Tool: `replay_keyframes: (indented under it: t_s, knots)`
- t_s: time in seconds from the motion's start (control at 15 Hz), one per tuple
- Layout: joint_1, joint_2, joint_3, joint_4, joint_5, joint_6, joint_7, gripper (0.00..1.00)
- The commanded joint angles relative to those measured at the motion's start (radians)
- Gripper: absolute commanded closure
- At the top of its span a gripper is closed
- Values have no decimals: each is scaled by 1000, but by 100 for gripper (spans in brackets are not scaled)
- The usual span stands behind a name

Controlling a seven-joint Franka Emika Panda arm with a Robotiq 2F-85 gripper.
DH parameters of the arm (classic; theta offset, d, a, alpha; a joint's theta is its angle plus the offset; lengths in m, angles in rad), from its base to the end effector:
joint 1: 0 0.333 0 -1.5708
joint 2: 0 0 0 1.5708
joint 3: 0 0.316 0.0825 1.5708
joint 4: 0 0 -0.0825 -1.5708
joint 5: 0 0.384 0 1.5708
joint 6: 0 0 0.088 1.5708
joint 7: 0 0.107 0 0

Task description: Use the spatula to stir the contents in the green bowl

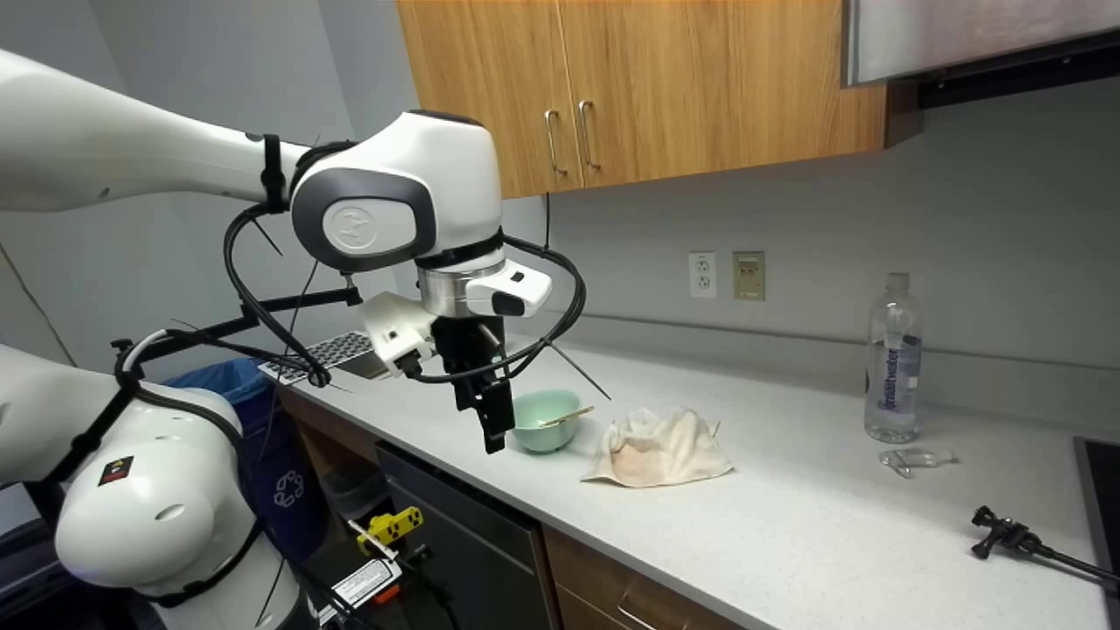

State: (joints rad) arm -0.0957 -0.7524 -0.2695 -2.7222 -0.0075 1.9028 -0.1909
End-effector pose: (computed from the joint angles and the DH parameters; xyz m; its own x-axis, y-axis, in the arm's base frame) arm 0.2939 -0.1079 0.4269 0.9949 -0.0884 -0.0486 -0.0960 -0.9775 -0.1878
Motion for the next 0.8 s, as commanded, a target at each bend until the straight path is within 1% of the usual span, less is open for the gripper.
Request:
replay_keyframes:
  t_s: [0.0,0.33,0.6,0.67,0.73]
  knots:
    - [-14,18,22,4,12,12,-11,0]
    - [5,47,83,-3,-4,38,8,0]
    - [25,67,154,-4,-9,62,32,0]
    - [8,60,126,-1,-2,39,10,0]
    - [12,65,135,-1,-3,40,13,0]
